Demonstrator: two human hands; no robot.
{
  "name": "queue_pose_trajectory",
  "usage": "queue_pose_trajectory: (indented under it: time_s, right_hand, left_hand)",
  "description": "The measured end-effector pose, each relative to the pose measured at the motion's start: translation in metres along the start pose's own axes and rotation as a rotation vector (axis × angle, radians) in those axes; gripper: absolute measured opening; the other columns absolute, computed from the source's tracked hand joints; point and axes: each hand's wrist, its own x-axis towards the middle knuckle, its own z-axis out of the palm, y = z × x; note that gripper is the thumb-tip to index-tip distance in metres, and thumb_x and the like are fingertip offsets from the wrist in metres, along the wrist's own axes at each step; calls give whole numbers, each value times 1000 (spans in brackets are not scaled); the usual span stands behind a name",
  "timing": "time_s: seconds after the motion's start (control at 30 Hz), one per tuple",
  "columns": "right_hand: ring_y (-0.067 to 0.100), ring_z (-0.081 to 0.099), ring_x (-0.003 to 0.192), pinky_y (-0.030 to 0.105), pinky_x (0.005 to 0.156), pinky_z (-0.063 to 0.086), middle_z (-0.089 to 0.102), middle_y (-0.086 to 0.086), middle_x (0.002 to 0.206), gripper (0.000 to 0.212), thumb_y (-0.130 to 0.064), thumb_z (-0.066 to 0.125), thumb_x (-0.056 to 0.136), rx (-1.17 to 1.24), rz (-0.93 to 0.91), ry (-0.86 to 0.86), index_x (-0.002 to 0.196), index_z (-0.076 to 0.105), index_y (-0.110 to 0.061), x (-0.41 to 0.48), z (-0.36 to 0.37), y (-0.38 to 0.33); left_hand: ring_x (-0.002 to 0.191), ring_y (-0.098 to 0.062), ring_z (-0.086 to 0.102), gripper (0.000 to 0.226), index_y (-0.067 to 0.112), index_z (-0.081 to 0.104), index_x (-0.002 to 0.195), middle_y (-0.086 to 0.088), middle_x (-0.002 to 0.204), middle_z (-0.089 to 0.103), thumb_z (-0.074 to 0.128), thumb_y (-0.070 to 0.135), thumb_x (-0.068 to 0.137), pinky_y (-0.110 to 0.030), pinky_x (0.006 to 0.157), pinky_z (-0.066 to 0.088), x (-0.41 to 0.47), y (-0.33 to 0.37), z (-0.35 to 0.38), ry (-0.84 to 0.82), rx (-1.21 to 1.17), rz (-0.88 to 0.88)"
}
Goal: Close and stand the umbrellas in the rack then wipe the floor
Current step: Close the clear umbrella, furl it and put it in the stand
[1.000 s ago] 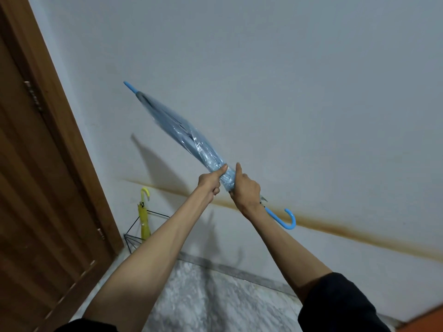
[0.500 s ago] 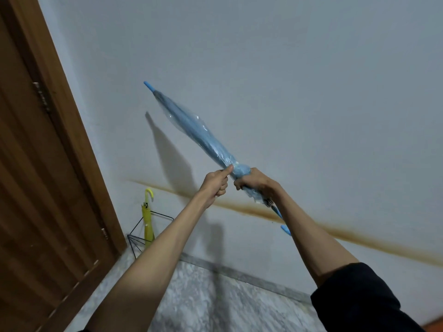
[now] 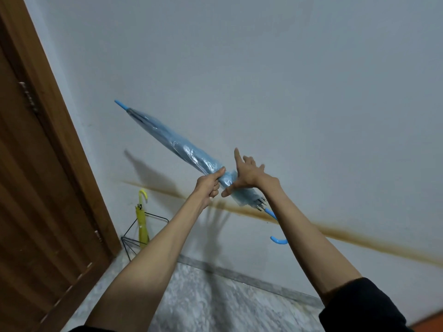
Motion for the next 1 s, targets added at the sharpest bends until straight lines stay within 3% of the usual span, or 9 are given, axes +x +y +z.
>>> queue_pose_trajectory:
  time_s: [0.1, 0.27, 0.33, 0.43, 0.47, 0.53, 0.6, 0.77, 1.0]
  right_hand:
    - [34, 2, 149, 60, 117, 8, 7, 20, 160, 148, -50, 88, 57, -71, -27, 48, 152, -19, -10, 6, 11, -10]
    - [31, 47, 125, 46, 101, 42, 46, 12, 139, 102, -24, 75, 82, -67, -52, 375, 155, 5, -14, 1, 74, 9]
    - [35, 38, 135, 46, 105, 39, 33, 13, 152, 88, -7, 60, 89, -141, -56, 466, 155, 3, -17, 1, 85, 18]
    - [38, 19, 146, 52, 113, 28, 8, 11, 162, 89, 9, 45, 88, -176, -35, 441, 155, -7, -20, 4, 89, 24]
    - [38, 28, 142, 51, 109, 34, 13, 12, 161, 87, 9, 45, 87, -163, -25, 430, 155, -2, -17, 3, 88, 24]
    - [35, 58, 107, 45, 82, 51, 46, 12, 140, 67, 3, 46, 86, -139, -39, 444, 147, 22, -11, 2, 82, 28]
    - [33, 60, 76, 36, 57, 43, 62, 8, 103, 42, -6, 48, 84, -80, -80, 507, 125, 40, -11, 2, 77, 35]
    - [31, 51, 66, 33, 56, 39, 58, 1, 72, 15, -25, 55, 82, 202, -41, 506, 92, 45, -18, 12, 64, 49]
    - [24, 64, 68, 32, 63, 50, 66, -4, 63, 26, -42, 57, 81, 399, 36, 273, 70, 55, -18, 38, 31, 59]
  left_hand:
    - [39, -8, 20, 29, 19, 52, 70, 6, 47, 29, 73, 34, 82, -21, 35, 17, 2, -1, 11, 83, 17, 11]
    - [34, -5, 23, 28, 17, 51, 76, 7, 46, 30, 74, 31, 82, -18, 32, 20, 10, 8, 15, 179, -79, -12]
    - [32, -3, 23, 27, 17, 51, 76, 9, 43, 29, 73, 29, 84, -17, 31, 19, 13, 8, 13, 178, -99, -23]
    - [31, -2, 22, 28, 19, 49, 73, 11, 39, 29, 71, 28, 86, -16, 30, 19, 16, 5, 14, 158, -104, -39]
    - [32, -3, 21, 29, 20, 48, 71, 10, 40, 28, 71, 29, 86, -17, 30, 18, 17, 6, 15, 141, -98, -42]
    - [36, -5, 19, 33, 21, 45, 69, 9, 45, 26, 70, 33, 87, -18, 33, 17, 19, 10, 12, 74, -29, -38]
    - [39, -6, 18, 36, 23, 41, 67, 8, 49, 24, 65, 35, 90, -18, 34, 17, 21, 17, 9, -33, 88, -13]
    - [41, -4, 16, 33, 23, 33, 71, 9, 52, 21, 42, 25, 102, -15, 35, 13, 20, 37, 13, -241, 157, -50]
    - [35, -1, 18, 35, 21, 28, 70, 11, 45, 24, 31, 13, 104, -13, 31, 15, 16, 40, 40, -191, 31, 6]
